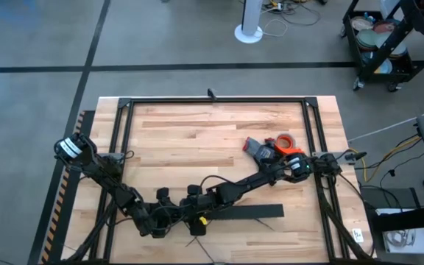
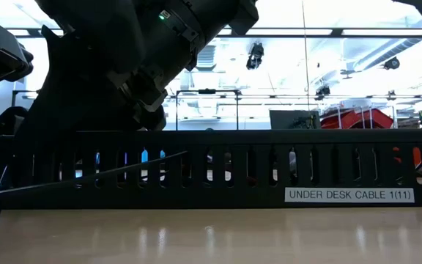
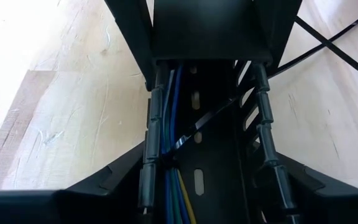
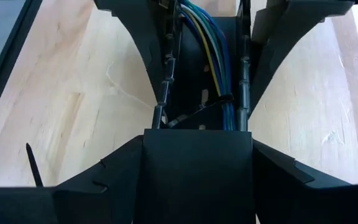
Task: Ziptie cables
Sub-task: Insert the black cable duct cover into the black cable duct
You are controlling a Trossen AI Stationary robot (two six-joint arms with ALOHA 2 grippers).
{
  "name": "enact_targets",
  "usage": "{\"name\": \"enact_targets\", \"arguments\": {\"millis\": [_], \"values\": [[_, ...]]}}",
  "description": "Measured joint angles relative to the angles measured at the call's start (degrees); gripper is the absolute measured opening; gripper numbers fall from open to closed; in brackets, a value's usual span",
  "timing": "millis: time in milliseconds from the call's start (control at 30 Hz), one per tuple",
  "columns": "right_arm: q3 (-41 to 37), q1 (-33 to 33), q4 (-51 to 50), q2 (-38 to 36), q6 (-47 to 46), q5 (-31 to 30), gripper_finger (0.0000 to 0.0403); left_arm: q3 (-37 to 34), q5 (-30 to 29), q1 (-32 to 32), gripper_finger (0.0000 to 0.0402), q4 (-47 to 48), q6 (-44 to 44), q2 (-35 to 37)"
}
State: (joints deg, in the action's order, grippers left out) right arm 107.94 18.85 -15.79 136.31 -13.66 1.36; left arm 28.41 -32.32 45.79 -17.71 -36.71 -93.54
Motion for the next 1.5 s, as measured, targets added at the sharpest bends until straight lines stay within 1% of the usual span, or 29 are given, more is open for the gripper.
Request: {"name": "enact_targets", "arguments": {"millis": [100, 200, 367, 500, 800, 1033, 1133, 1233, 1367, 1433, 1500], "values": [[0.0, 0.0, 0.0, 0.0, 1.0, 1.1, 0.0228, 0.0, 0.0, 0.0, 0.023, 0.0, 0.0, 0.0], [0.1, 0.0, -0.1, 0.0, 1.3, 2.7, 0.0228, -0.2, 0.0, 0.0, 0.0229, 0.1, 0.0, 0.0], [0.2, 0.0, -0.2, 0.0, 0.7, 2.3, 0.0218, -0.6, -0.5, -0.1, 0.0228, -0.3, 0.2, 0.2], [0.2, -0.2, 0.5, 0.0, -1.6, 0.5, 0.0227, -0.6, -0.8, -0.2, 0.0232, -0.7, 0.7, 0.1], [0.2, -0.9, 0.4, 0.0, -2.7, 1.3, 0.0221, -0.4, -0.8, -0.3, 0.0233, -0.6, 0.2, -0.1], [0.3, -0.9, -1.4, -0.6, -3.2, 1.5, 0.0274, -0.4, 1.8, -0.7, 0.0261, 0.8, 0.8, 0.9], [0.3, -0.9, -2.8, -1.9, -3.2, 1.2, 0.0288, -0.4, 1.7, -0.8, 0.027, 1.8, 1.3, 2.6], [0.5, -0.6, -5.2, -3.8, -3.1, 0.0, 0.0294, -0.4, 1.7, -0.8, 0.028, 2.1, 1.8, 4.3], [0.6, 0.3, -9.1, -6.4, -2.1, -4.1, 0.0291, -0.3, 2.1, -0.8, 0.0298, 3.5, 2.1, 7.5], [0.6, 0.7, -9.4, -6.6, -1.8, -5.5, 0.0287, -0.2, 3.3, -0.7, 0.031, 4.9, 2.1, 9.0], [0.5, 1.1, -9.9, -6.6, -1.9, -5.8, 0.0283, -0.2, 3.5, -0.7, 0.0323, 6.4, 2.1, 10.3]]}}
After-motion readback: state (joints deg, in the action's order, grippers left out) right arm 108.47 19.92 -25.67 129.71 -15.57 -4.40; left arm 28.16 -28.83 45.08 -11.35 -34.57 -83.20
